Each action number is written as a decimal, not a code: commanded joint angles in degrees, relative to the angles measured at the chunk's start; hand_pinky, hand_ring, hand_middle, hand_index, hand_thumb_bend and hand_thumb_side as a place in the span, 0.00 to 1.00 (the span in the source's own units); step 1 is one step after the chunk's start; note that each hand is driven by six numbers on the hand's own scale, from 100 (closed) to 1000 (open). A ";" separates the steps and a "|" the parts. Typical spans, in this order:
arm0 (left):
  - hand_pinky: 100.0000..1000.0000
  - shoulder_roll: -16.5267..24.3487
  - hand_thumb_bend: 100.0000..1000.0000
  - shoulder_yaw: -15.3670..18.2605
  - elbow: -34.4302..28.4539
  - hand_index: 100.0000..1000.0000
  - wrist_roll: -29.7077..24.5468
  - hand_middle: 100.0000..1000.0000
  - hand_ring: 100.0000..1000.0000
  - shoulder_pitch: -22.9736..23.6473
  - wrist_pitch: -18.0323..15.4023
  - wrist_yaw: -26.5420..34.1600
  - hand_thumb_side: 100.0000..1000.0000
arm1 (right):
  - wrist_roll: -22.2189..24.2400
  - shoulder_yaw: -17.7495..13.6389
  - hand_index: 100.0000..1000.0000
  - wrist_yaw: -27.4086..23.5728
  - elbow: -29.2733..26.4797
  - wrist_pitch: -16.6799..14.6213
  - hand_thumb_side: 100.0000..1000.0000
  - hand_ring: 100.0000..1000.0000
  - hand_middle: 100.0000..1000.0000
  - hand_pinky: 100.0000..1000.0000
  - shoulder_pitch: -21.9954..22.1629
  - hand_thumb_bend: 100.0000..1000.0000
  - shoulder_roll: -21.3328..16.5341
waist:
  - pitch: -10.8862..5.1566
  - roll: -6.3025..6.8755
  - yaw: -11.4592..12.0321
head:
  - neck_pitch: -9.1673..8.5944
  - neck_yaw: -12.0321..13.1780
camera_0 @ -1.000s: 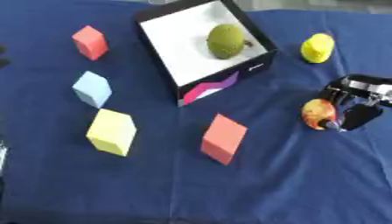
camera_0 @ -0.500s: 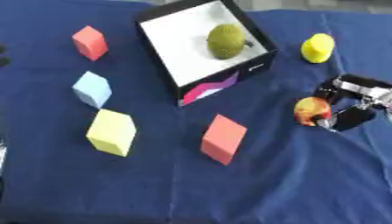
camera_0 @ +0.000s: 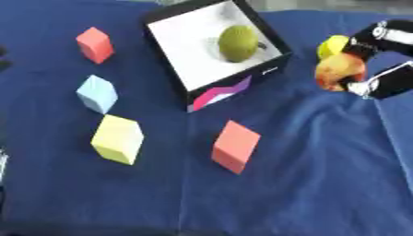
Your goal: Pick up objects on the table and place them in the box.
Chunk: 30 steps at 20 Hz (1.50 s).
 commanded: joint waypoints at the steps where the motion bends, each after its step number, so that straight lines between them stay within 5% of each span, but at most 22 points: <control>1: 0.69 0.84 0.00 0.10 -1.00 0.66 -0.30 0.53 0.68 -0.38 -0.11 -0.01 0.70 | -0.09 -0.07 0.57 2.20 5.32 0.62 0.00 0.65 0.45 0.71 -7.47 0.11 3.63 | -2.31 -0.34 0.05 | 0.12 -0.45; 8: 0.69 -0.77 0.00 -0.50 -1.22 0.66 -0.84 0.54 0.68 -1.50 -0.12 0.35 0.70 | -4.81 0.36 0.57 18.93 27.27 -5.95 0.00 0.65 0.45 0.72 -22.70 0.14 24.62 | -1.71 0.55 1.84 | -0.26 -2.51; 15: 0.69 -2.43 0.00 -1.68 -1.58 0.66 -1.85 0.54 0.69 -4.29 0.12 0.95 0.70 | -10.95 -2.97 0.58 34.85 42.34 -10.92 0.00 0.65 0.46 0.72 -27.66 0.15 37.45 | -0.50 0.89 4.91 | -1.11 -6.26; 22: 0.69 -2.89 0.00 -2.78 -1.46 0.65 -3.21 0.54 0.69 -5.27 0.54 1.13 0.70 | -15.61 -6.15 0.65 43.00 53.49 -13.18 0.00 0.70 0.53 0.73 -27.82 0.21 42.92 | -0.11 0.72 5.92 | -1.60 -7.19; 26: 0.69 -2.73 0.00 -2.76 -1.40 0.65 -3.24 0.54 0.69 -5.19 0.58 1.06 0.70 | -15.66 -6.24 0.84 44.70 53.82 -13.74 0.00 0.83 0.75 0.79 -27.89 0.33 42.86 | -0.09 0.64 5.70 | -1.38 -6.57; 30: 0.69 -2.57 0.00 -2.76 -1.36 0.65 -3.26 0.54 0.69 -5.09 0.61 1.03 0.70 | -14.23 -6.54 0.86 45.25 53.17 -13.50 0.05 0.85 0.78 0.80 -28.30 0.39 41.98 | -0.23 0.53 5.38 | -1.25 -6.23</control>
